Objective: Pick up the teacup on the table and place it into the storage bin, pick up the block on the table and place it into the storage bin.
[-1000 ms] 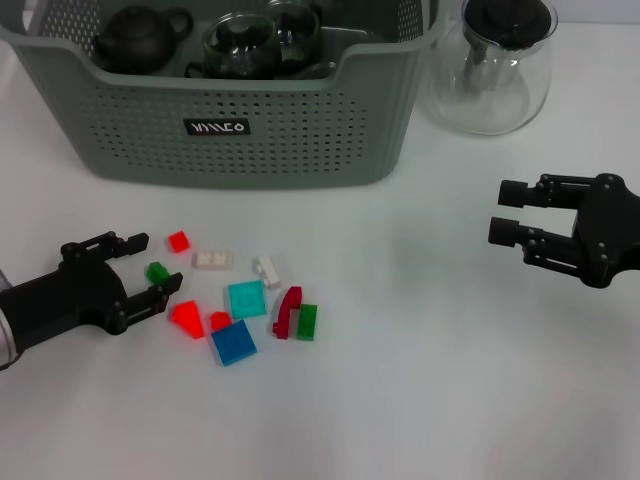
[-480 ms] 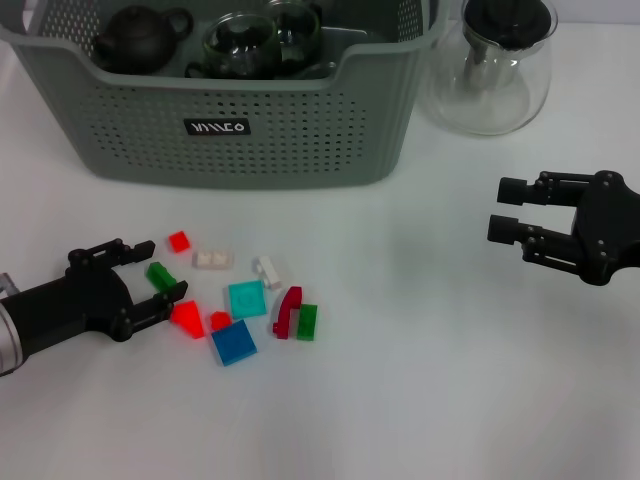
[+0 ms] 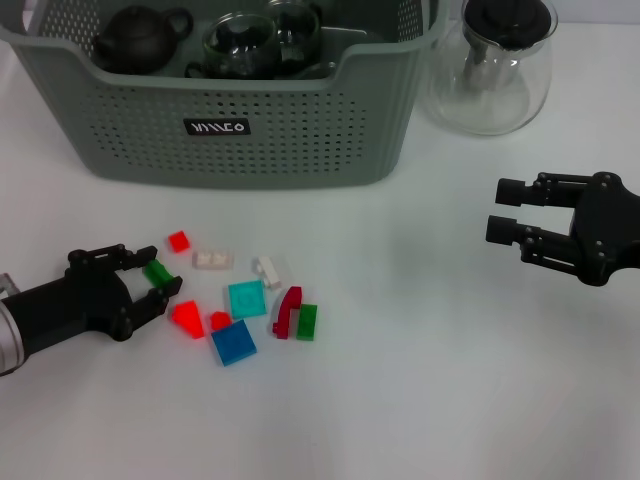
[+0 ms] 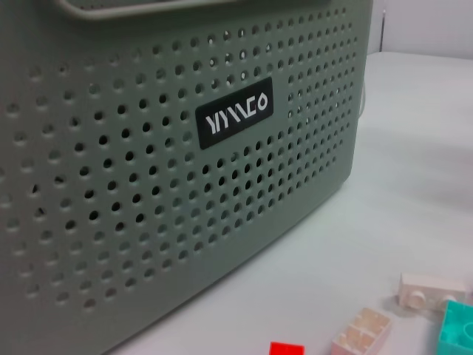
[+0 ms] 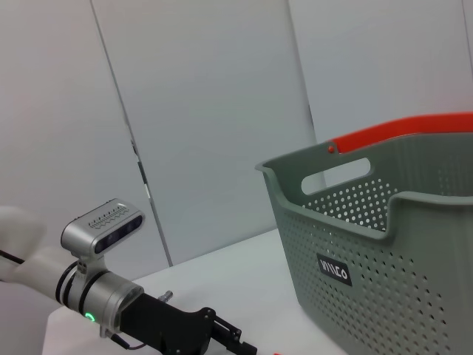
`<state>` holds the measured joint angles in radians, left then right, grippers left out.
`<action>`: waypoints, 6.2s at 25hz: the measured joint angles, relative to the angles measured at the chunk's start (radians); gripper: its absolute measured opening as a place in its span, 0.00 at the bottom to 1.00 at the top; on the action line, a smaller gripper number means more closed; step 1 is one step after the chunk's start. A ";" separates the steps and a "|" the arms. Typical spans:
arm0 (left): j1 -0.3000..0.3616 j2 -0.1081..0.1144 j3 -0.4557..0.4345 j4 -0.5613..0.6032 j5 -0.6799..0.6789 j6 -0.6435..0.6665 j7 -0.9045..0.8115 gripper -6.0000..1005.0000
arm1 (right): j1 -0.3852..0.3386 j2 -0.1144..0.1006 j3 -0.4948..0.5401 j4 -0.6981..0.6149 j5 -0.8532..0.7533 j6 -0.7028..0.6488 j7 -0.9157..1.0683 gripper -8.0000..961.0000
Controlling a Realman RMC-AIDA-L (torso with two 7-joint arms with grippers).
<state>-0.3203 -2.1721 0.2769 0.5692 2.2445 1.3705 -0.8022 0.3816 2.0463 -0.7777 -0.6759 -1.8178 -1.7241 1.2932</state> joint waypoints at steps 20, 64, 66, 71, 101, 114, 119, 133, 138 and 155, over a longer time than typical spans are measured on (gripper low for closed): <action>-0.079 0.074 -0.076 0.248 -0.038 0.547 -0.626 0.44 | 0.007 0.000 0.000 0.001 0.000 0.000 0.000 0.53; -0.468 0.135 0.503 0.430 -0.057 -0.130 -1.476 0.56 | 0.017 -0.001 -0.007 -0.001 0.000 0.013 0.000 0.53; -0.390 0.110 0.455 0.492 -0.231 -0.062 -1.386 0.58 | 0.017 -0.001 -0.007 -0.001 0.000 0.013 0.000 0.53; -0.214 0.082 0.346 0.531 -0.553 0.172 -1.262 0.58 | 0.017 -0.001 -0.004 0.001 0.000 0.012 0.000 0.53; 0.098 -0.001 0.045 -0.038 -0.045 0.200 0.171 0.57 | 0.016 0.008 -0.001 0.003 0.000 0.028 0.018 0.53; 0.087 -0.003 0.044 -0.058 -0.044 0.134 0.202 0.57 | 0.019 0.008 0.000 0.006 0.000 0.032 0.018 0.53; 0.088 -0.003 0.044 -0.075 -0.044 0.104 0.222 0.57 | 0.023 0.008 -0.002 0.006 0.000 0.036 0.022 0.53; 0.079 -0.003 0.044 -0.083 -0.045 0.073 0.223 0.55 | 0.025 0.007 -0.003 0.007 0.000 0.044 0.023 0.53; 0.077 -0.002 0.044 -0.078 -0.051 0.077 0.216 0.52 | 0.026 0.003 -0.001 0.014 0.000 0.046 0.023 0.53; -0.001 0.057 -0.172 0.068 -0.066 0.542 -0.236 0.41 | 0.028 0.001 0.000 0.015 0.000 0.046 0.024 0.53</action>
<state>-0.3212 -2.1151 0.1049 0.6376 2.1788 1.9125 -1.0380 0.4096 2.0478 -0.7777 -0.6610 -1.8178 -1.6782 1.3173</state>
